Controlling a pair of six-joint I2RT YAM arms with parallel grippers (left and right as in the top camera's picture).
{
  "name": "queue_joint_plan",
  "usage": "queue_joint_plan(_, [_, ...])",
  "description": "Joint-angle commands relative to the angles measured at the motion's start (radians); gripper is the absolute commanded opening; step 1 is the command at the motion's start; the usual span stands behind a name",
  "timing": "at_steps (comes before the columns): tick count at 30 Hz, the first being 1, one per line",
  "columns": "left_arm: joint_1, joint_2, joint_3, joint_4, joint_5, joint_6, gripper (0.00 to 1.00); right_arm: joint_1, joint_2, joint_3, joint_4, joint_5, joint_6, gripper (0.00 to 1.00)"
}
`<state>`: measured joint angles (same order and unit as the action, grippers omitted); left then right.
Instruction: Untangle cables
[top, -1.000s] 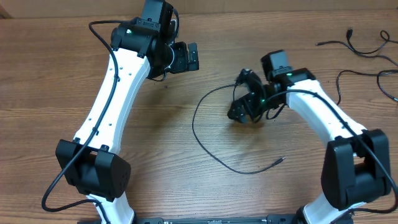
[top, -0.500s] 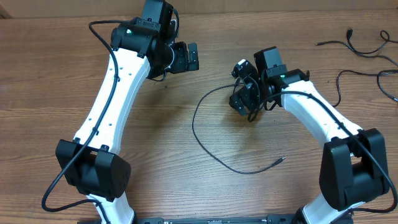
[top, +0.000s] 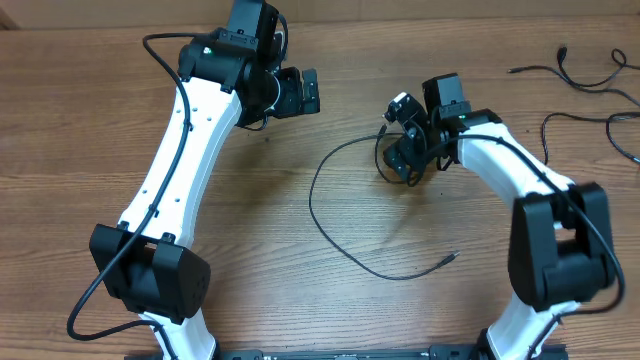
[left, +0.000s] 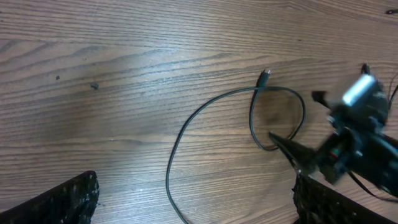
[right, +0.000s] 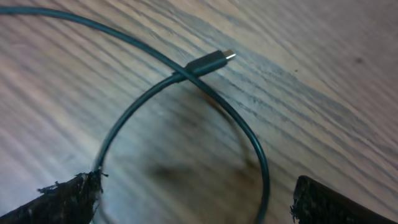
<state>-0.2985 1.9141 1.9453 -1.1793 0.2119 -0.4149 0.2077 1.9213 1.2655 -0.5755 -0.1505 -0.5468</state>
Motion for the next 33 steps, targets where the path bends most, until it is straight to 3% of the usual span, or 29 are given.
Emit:
queue_joint_plan(1, [0.003,0.005,0.007,0.002,-0.006,0.011,1.00,-0.002,0.056,-0.003,0.039,0.000,-0.004,1.00])
queue_joint_plan(7, [0.004,0.005,0.007,0.002,-0.006,0.011,1.00,-0.002,0.095,-0.003,0.078,0.000,-0.001,1.00])
queue_joint_plan(10, [0.003,0.005,0.007,0.002,-0.006,0.011,1.00,-0.002,0.099,-0.003,0.087,0.000,-0.001,0.90])
queue_joint_plan(12, [0.003,0.005,0.007,0.002,-0.006,0.011,0.99,-0.002,0.099,-0.003,0.089,0.000,-0.001,0.73])
queue_joint_plan(13, [0.004,0.005,0.007,0.002,-0.006,0.011,1.00,-0.002,0.099,-0.003,0.089,0.001,-0.001,0.58])
queue_joint_plan(15, [0.003,0.005,0.007,0.002,-0.006,0.011,1.00,-0.002,0.099,-0.003,0.088,0.001,0.021,0.46])
queue_joint_plan(16, [0.004,0.005,0.007,0.002,-0.006,0.011,1.00,-0.002,0.099,-0.003,0.089,0.002,0.047,0.05])
queue_joint_plan(25, [0.003,0.005,0.007,0.002,-0.006,0.011,1.00,-0.003,0.066,-0.001,0.063,0.001,0.159,0.04])
queue_joint_plan(33, [0.004,0.005,0.007,0.002,-0.006,0.011,1.00,-0.020,-0.113,-0.001,-0.019,0.000,0.266,0.04])
